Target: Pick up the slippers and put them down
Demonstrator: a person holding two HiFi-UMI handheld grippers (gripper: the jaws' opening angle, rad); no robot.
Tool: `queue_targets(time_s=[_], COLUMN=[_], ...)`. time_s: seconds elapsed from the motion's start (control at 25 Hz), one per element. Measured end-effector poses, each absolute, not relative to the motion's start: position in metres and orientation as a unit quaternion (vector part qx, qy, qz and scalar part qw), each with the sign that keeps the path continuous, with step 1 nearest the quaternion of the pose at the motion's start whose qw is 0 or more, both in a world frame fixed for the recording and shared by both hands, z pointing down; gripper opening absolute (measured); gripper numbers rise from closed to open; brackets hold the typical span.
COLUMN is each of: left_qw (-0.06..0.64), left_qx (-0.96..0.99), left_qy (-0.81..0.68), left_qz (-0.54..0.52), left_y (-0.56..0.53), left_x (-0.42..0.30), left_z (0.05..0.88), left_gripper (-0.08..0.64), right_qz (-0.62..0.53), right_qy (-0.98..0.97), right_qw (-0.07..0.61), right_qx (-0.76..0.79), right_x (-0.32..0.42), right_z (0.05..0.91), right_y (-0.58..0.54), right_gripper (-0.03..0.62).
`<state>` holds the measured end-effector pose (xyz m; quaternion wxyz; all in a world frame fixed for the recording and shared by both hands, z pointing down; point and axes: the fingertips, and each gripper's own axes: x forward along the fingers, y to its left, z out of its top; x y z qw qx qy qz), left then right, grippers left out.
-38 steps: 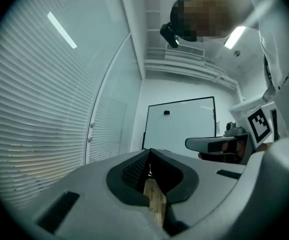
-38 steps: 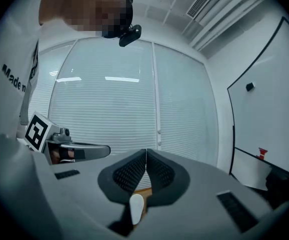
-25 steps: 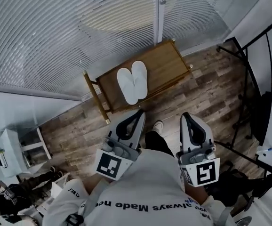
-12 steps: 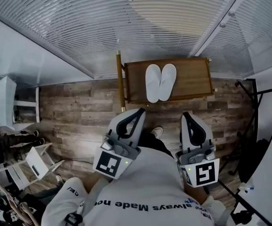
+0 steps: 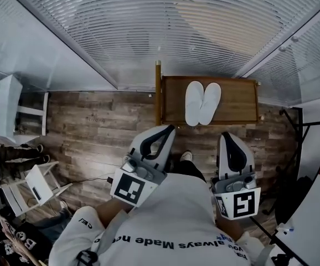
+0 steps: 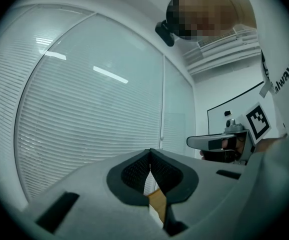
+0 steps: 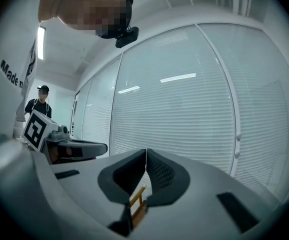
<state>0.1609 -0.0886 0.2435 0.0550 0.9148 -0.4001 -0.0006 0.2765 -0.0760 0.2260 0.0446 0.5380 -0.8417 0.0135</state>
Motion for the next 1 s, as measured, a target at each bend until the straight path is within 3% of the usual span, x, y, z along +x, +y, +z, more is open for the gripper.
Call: queue_targets(time_s=[0.36,0.76,1.0], left_qw=[0.052,0.077,0.096], left_qx=[0.918,0.917,0.917], left_qy=[-0.392,-0.390,-0.385], left_qz=[0.008,0.024,0.045], left_y=[-0.102,-0.126,-0.142], left_x=[0.189,0.196,0.204], left_z=[0.250,0.311,0.356], left_gripper=[0.012,0.012,0.012], right_qz=[0.026,0.072,0.101], right_qy=[-0.839,-0.833,-0.825], right_qw=[0.055,0.082,0.103], right_qx=[0.541,0.543,0.546], right_x=[0.303,0.320,0.327], right_z=[0.234,0.301,0.361], right_y=[-0.089,-0.112,-0.133], right_gripper=[0.015,0.021,0.076])
